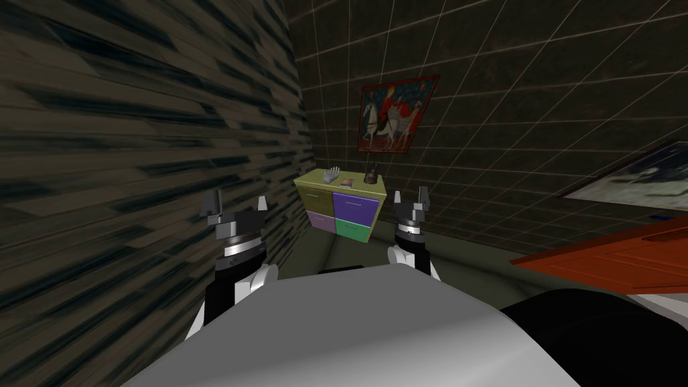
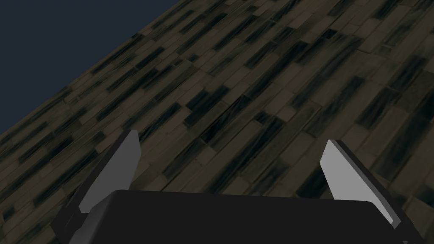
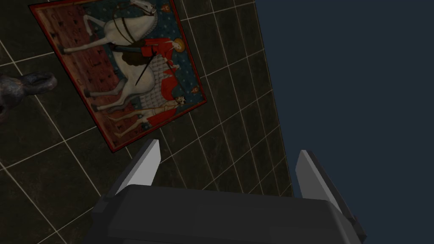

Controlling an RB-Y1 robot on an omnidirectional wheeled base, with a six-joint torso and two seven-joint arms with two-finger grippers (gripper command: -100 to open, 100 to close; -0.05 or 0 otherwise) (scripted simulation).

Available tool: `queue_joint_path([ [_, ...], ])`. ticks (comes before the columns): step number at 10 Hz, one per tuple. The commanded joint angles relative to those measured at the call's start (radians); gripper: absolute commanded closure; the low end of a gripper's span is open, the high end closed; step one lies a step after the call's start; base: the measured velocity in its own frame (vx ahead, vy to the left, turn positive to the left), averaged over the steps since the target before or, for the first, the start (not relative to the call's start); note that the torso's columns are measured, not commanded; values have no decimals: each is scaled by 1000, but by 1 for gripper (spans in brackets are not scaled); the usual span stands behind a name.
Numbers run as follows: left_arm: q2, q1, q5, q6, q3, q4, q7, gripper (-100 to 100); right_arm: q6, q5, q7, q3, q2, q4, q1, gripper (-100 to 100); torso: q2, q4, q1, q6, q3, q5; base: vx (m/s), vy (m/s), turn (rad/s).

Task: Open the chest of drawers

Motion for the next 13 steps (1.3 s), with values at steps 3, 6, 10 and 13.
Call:
queue_joint_path([
  [3,0,0,0,0,0,0,0,0,0,0,0,0,0,0,0,0,175,176,0,0,-351,0,0,0,0],
  [6,0,0,0,0,0,0,0,0,0,0,0,0,0,0,0,0,396,396,0,0,-792,0,0,0,0],
  [10,0,0,0,0,0,0,0,0,-3,-11,-16,3,-44,5,0,-100,691,691,0,0,-1382,0,3,2,3],
  [13,0,0,0,0,0,0,0,0,-15,-54,-79,12,-127,25,4,-100,736,737,1,0,-1476,0,26,22,21],
])
